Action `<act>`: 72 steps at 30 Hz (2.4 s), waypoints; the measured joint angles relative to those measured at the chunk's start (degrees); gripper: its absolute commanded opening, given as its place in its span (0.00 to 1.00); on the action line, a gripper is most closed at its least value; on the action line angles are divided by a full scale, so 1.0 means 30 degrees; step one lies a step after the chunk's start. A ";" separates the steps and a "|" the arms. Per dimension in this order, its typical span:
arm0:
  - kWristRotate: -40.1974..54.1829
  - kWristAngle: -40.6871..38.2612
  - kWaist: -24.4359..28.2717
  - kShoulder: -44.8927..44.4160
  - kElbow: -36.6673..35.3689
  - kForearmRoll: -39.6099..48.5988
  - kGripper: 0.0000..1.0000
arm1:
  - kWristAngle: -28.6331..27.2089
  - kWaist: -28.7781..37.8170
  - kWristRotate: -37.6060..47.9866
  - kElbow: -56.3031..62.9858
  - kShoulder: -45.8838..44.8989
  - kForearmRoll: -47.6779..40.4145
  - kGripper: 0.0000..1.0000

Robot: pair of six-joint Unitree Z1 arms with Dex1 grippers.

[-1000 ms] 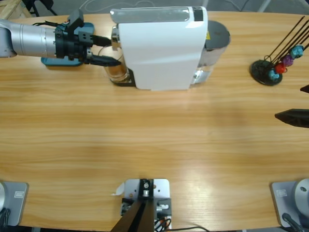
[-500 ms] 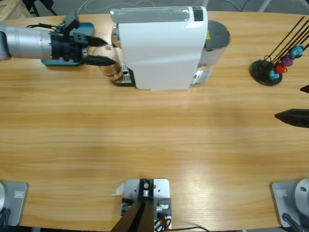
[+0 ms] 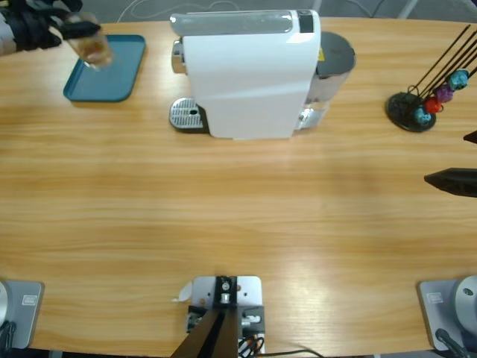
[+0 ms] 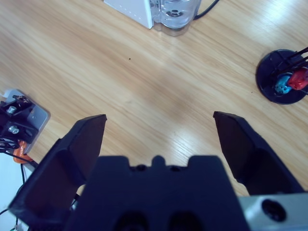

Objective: Pour coffee

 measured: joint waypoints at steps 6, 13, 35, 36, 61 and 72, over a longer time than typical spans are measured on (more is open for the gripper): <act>-0.1994 0.2757 0.0143 0.1997 -0.0347 -0.2305 0.00 | 0.0000 0.0000 0.0000 -0.0041 0.0010 0.0000 1.00; -0.2687 0.3179 0.0146 0.3696 -0.0907 -0.3194 0.00 | 0.0000 0.0000 0.0000 -0.0118 0.0120 0.0001 1.00; -0.3456 0.3377 -0.0218 0.4750 -0.0351 -0.4275 0.00 | 0.0000 0.0000 -0.0002 -0.0118 0.0146 0.0071 1.00; -0.3471 0.3377 -0.0218 0.4750 -0.0350 -0.4275 0.10 | 0.0000 0.0000 -0.0002 -0.0118 0.0146 0.0071 1.00; -0.3521 0.4187 0.0025 0.2412 0.3688 -0.6667 1.00 | 0.0000 0.0000 -0.0002 -0.0118 0.0132 0.0071 1.00; -0.4481 0.5063 -0.3579 -1.1787 0.5427 0.7578 1.00 | 0.0000 0.0011 -0.0003 -0.0114 -0.0176 0.0071 1.00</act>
